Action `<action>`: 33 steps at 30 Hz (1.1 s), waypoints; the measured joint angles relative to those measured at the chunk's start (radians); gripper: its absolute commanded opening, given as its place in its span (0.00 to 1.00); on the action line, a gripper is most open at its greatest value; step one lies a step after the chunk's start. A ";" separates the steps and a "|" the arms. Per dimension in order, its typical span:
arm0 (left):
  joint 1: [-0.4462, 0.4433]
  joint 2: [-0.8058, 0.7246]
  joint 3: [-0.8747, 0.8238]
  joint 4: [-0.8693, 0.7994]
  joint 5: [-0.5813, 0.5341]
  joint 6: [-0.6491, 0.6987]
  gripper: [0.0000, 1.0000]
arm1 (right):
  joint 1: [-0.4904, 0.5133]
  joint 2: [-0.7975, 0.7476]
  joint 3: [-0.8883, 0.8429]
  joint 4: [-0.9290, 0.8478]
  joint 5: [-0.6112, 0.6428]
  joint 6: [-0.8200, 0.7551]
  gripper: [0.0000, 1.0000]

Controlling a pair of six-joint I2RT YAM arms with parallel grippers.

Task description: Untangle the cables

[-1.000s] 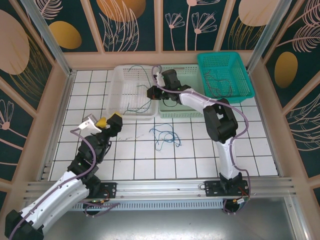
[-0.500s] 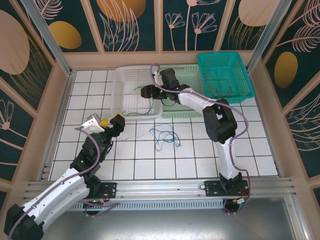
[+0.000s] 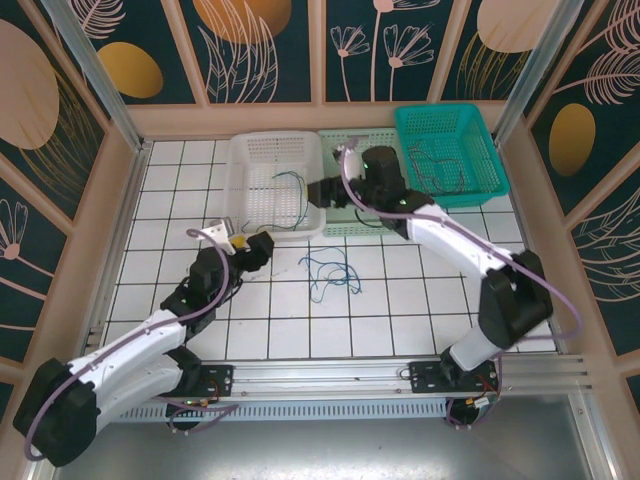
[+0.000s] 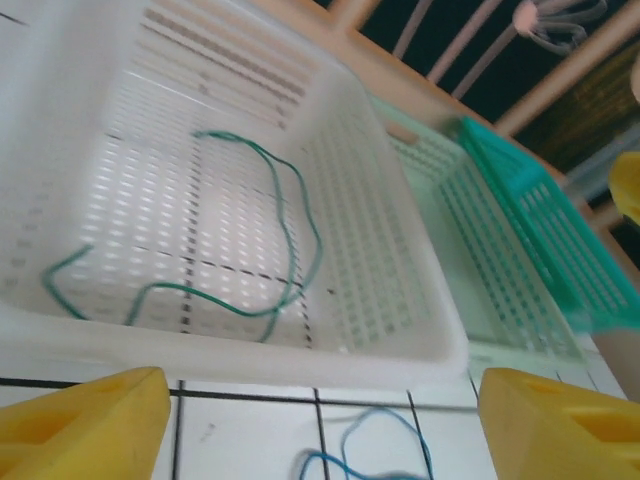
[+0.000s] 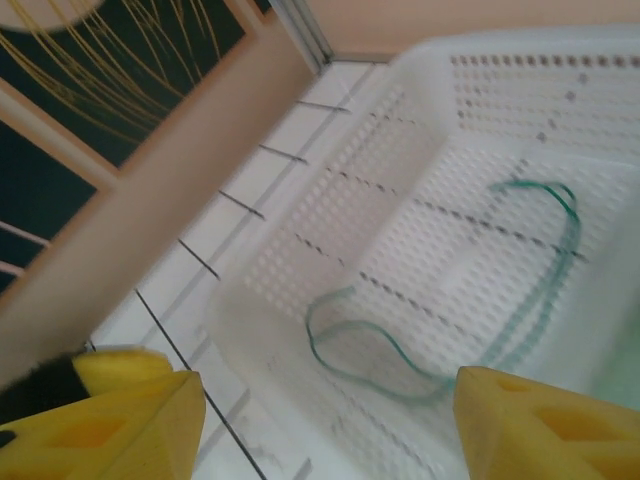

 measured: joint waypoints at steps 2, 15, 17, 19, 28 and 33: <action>-0.003 0.047 0.026 0.006 0.095 0.039 0.71 | -0.021 -0.090 -0.124 -0.014 0.025 -0.010 0.61; -0.254 0.335 0.178 -0.086 0.409 0.251 0.66 | -0.198 -0.352 -0.411 -0.024 0.089 0.068 0.60; -0.283 0.362 0.183 -0.097 0.411 0.262 0.65 | -0.201 -0.356 -0.412 -0.023 0.089 0.073 0.61; -0.303 0.388 0.186 -0.109 0.410 0.270 0.63 | -0.202 -0.356 -0.413 -0.023 0.091 0.079 0.61; -0.347 0.543 0.260 -0.177 0.373 0.303 0.34 | -0.207 -0.381 -0.420 -0.008 0.105 0.094 0.62; -0.351 0.552 0.269 -0.205 0.300 0.315 0.03 | -0.207 -0.401 -0.432 -0.002 0.108 0.095 0.62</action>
